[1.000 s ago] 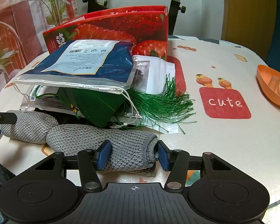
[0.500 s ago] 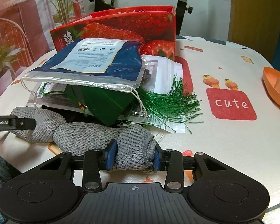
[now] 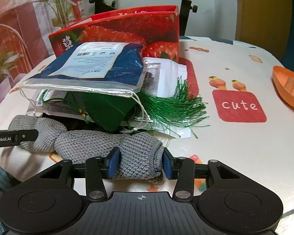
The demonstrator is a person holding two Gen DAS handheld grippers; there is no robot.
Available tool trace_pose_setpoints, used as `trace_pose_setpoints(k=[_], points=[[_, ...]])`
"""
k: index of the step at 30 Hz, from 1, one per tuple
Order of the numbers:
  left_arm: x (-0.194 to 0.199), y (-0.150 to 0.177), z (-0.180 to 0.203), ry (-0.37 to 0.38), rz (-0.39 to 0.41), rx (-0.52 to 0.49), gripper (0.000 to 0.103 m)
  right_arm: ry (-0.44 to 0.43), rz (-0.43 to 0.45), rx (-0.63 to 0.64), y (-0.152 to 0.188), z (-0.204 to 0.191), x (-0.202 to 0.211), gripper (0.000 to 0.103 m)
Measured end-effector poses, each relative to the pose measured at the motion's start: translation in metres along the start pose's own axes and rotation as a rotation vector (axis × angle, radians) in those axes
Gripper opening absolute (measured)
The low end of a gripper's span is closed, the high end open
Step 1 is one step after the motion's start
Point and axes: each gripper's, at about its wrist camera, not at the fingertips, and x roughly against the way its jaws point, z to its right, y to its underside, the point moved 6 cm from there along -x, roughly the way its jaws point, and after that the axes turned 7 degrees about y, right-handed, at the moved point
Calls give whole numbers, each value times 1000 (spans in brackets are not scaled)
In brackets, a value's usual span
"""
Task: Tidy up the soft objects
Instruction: 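Close the right tool on the grey knit sock and lift it, then carry the sock into the red box and open the right tool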
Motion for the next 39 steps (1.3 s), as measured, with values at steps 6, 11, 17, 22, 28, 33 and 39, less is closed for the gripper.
trace_pose_setpoints(k=[6, 11, 17, 22, 28, 33, 39], points=[[3, 1, 10, 31, 9, -35, 33, 3, -10, -24, 1, 3, 0, 44], [2, 1, 5, 83, 11, -1, 24, -28, -19, -28, 1, 0, 1, 32], [-1, -1, -2, 140, 14, 66, 21, -69, -19, -27, 1, -3, 3, 23], [1, -3, -6, 159, 31, 96, 18, -92, -13, -41, 1, -1, 2, 21], [23, -10, -7, 121, 82, 79, 18, -148, 32, -41, -6, -3, 19, 21], [50, -20, -8, 116, 138, 68, 18, -174, 82, 6, -14, -13, 39, 21], [79, -26, -6, 114, 187, 47, 18, -195, 175, 66, -28, -21, 70, 21]])
